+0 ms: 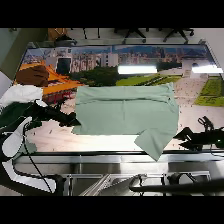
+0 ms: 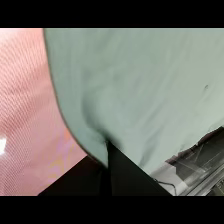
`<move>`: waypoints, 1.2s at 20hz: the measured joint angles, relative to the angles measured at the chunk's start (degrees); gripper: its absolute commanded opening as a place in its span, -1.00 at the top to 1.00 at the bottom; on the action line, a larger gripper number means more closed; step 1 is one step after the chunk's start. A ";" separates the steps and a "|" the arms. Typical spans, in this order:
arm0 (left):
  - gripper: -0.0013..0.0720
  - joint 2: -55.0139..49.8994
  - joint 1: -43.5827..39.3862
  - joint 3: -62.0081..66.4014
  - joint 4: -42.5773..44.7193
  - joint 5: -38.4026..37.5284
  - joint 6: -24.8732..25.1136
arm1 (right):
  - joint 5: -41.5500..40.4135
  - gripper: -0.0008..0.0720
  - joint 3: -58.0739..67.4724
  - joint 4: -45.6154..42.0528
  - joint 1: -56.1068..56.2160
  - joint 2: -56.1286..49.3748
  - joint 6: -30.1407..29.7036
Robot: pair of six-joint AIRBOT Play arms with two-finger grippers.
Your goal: Fold the shirts.
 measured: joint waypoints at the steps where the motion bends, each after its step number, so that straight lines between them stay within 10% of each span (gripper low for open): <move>1: 0.93 0.09 -0.07 0.46 -0.59 -0.37 0.24 | -1.40 -0.46 -1.92 1.31 0.55 -0.15 -0.90; 6: 0.93 0.26 -0.26 2.38 -1.62 -2.69 0.31 | -6.78 -0.39 -6.80 8.13 3.56 -5.42 -6.64; 10: 0.93 0.35 -0.28 2.78 -1.81 -4.31 0.13 | -9.92 0.91 -7.63 16.00 4.35 -10.16 -16.39; 14: 0.93 2.08 0.02 1.92 -0.13 -7.45 -1.27 | -5.73 0.91 -4.70 19.76 4.46 -8.96 -18.29; 24: 0.93 16.39 2.56 -10.58 15.50 -9.60 -6.86 | 1.27 0.91 -0.63 0.31 4.52 9.53 1.49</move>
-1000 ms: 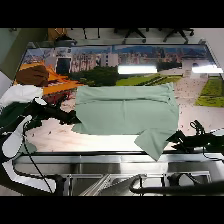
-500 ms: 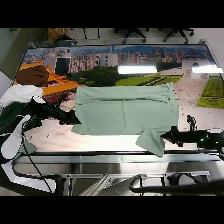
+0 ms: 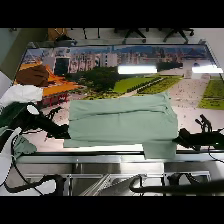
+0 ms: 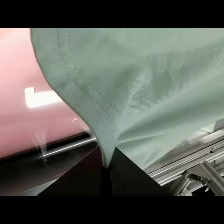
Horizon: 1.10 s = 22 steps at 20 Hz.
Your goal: Fold the shirts.
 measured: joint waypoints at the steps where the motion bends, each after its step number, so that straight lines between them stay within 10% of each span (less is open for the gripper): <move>1: 0.93 1.01 0.59 0.63 0.24 -0.28 -0.46 | -1.33 0.91 1.62 1.86 0.04 0.35 -0.92; 13: 0.93 -14.53 -3.15 27.39 -4.39 4.33 -2.38 | -26.77 0.88 23.69 22.32 13.86 -31.36 -22.95; 15: 0.91 -19.28 -4.09 31.10 -4.61 4.81 -2.40 | -29.29 0.37 26.10 22.73 15.26 -36.20 -24.94; 16: 0.40 -21.35 -4.37 32.87 -4.74 4.59 -2.58 | -29.94 0.12 27.30 22.86 15.54 -37.75 -25.64; 17: -0.86 -22.95 -4.57 34.36 -4.79 3.93 -2.93 | -30.27 0.06 28.50 22.91 15.50 -38.66 -26.08; 19: -0.88 -25.20 -4.76 37.27 -4.83 2.16 -3.65 | -28.85 -0.73 31.36 22.05 14.27 -39.36 -26.75; 22: -0.88 -26.62 -4.74 42.47 -4.96 -1.01 -3.93 | -24.92 -0.82 34.64 18.69 10.23 -39.67 -25.75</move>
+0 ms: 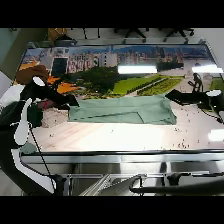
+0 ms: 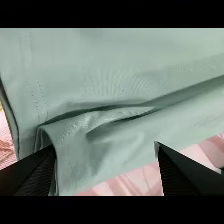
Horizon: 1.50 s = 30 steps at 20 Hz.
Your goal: Fold the shirts.
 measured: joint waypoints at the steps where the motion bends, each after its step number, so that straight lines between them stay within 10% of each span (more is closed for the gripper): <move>1: -0.88 -0.22 0.15 1.92 -0.04 -1.03 -0.17 | 1.53 -0.82 0.55 -0.68 -1.46 -0.35 0.57; 12: -0.83 -0.70 -0.66 12.96 -6.71 -7.08 -5.14 | 15.69 -0.77 2.05 2.10 -4.33 -10.32 -0.17; 13: -0.76 -0.70 -1.62 13.29 -7.28 -6.75 -5.29 | 15.76 -0.38 2.05 2.51 -3.78 -10.75 -0.83; 15: 0.57 -0.74 -4.44 13.68 -8.26 -5.05 -5.31 | 14.97 0.71 2.03 2.51 -2.89 -11.50 -1.49; 16: 0.92 -0.79 -6.10 13.77 -8.50 -4.09 -5.29 | 14.19 0.91 2.05 2.14 -2.54 -11.67 -2.10; 30: 0.93 -17.99 -37.44 18.88 -9.51 17.62 -5.27 | 24.85 0.91 10.54 9.42 -1.75 6.54 0.24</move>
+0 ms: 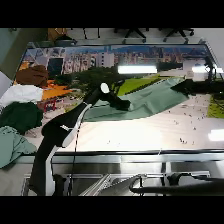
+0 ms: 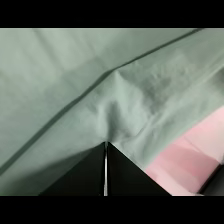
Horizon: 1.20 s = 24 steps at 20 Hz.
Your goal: Fold the shirts.
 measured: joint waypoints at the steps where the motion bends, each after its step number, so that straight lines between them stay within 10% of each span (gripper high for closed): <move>1: 0.93 -1.77 -1.27 1.75 0.00 0.11 -0.31 | 0.44 0.91 0.20 0.83 0.00 2.03 0.22; 12: 0.93 10.12 9.18 8.07 -14.36 -9.49 2.73 | -1.86 0.91 0.61 3.08 8.37 7.37 2.19; 20: 0.93 32.63 29.99 0.15 -21.73 -15.52 7.85 | -40.92 0.86 0.76 6.12 51.71 -8.92 -1.79; 22: 0.93 35.93 32.92 -3.06 -22.05 -15.28 10.47 | -55.43 -0.51 2.05 8.31 62.14 -15.06 -9.11; 24: 0.93 38.25 34.69 -6.08 -22.29 -14.82 13.03 | -64.63 -0.72 3.67 9.25 68.17 -18.34 -15.58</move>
